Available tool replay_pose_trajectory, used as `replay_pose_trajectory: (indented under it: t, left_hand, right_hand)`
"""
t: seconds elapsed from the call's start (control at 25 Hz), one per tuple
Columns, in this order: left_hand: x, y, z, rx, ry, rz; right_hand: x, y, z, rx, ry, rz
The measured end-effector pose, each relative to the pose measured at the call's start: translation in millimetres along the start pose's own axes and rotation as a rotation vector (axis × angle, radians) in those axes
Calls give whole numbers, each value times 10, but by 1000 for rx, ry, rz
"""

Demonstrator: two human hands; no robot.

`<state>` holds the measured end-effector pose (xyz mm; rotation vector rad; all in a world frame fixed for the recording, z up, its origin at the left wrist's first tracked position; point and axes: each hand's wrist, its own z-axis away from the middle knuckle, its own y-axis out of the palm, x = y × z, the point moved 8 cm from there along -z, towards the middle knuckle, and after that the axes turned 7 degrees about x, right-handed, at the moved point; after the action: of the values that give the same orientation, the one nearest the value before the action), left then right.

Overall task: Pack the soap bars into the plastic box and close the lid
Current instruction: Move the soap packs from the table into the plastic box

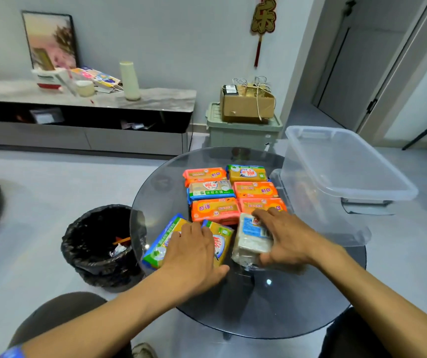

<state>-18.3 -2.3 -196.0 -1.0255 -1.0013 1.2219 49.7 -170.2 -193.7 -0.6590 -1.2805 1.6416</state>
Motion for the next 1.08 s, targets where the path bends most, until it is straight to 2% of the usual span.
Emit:
replay_pose_trajectory:
  t: [0.12,0.52,0.6,0.68,0.8,0.92,1.0,1.08]
  left_hand:
    - [-41,31,-82,16,-13,103]
    - [-64,95,-232,-22,-7,135]
    - [0,-6,-221,-15,18,206]
    - [192,-210,-229,-42,24,211]
    - [641,-354,-228,32,-70,93]
    - [891,-230,-178,156,-138,143]
    - [922,-81,-169,215,-122,299]
    - [939,30,-189,215,-122,390]
  right_hand:
    - [-62,48,81,22,17,-6]
    - [-76,34,129,2,-16,-40]
    - [-66,31,172,46,-39,-117]
    - [-40,-112,185,6,-77,-167]
    - [409,-352,57,-72,-248,-20]
    - [1162,-151,-67,79,-534,195]
    - [1314,54,-130,157,-558,338]
    - [1316,108,-182,114,-548,404]
